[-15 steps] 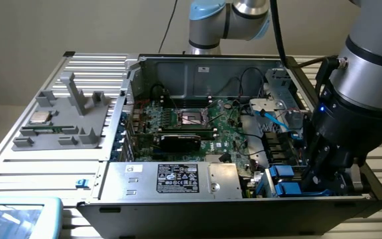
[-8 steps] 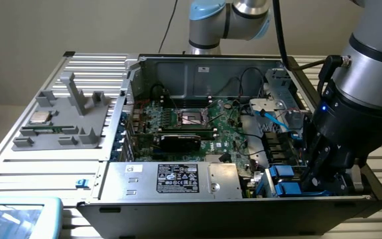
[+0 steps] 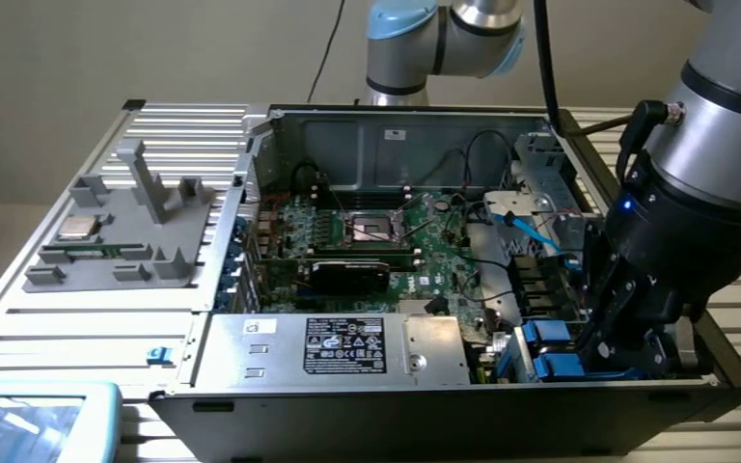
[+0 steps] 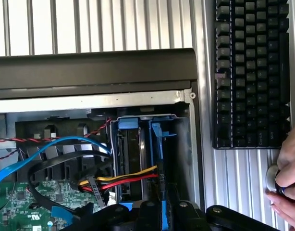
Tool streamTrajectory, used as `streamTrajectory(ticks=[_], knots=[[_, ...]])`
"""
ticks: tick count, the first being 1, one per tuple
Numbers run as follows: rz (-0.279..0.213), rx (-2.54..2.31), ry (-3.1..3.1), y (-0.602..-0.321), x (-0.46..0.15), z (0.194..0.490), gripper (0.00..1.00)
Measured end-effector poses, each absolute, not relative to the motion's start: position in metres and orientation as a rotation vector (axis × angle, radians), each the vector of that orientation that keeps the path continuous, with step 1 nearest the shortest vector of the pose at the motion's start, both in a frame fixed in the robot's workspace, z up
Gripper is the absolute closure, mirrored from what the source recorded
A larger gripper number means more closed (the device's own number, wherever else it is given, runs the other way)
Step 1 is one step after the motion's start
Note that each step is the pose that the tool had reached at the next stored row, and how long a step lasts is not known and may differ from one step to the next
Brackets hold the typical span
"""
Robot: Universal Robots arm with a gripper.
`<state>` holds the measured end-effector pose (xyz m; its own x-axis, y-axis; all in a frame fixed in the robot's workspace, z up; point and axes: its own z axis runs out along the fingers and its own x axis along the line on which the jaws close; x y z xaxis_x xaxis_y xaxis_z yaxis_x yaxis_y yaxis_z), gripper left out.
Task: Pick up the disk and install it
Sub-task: 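Insert the first disk wire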
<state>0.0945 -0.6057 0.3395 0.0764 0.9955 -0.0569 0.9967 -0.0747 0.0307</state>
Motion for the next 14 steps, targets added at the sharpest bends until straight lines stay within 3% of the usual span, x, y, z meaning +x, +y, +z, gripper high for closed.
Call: streamTrajectory(ticks=[14], knots=[[-0.102,2.287,2.122,-0.6,0.111,0.34,0.84]])
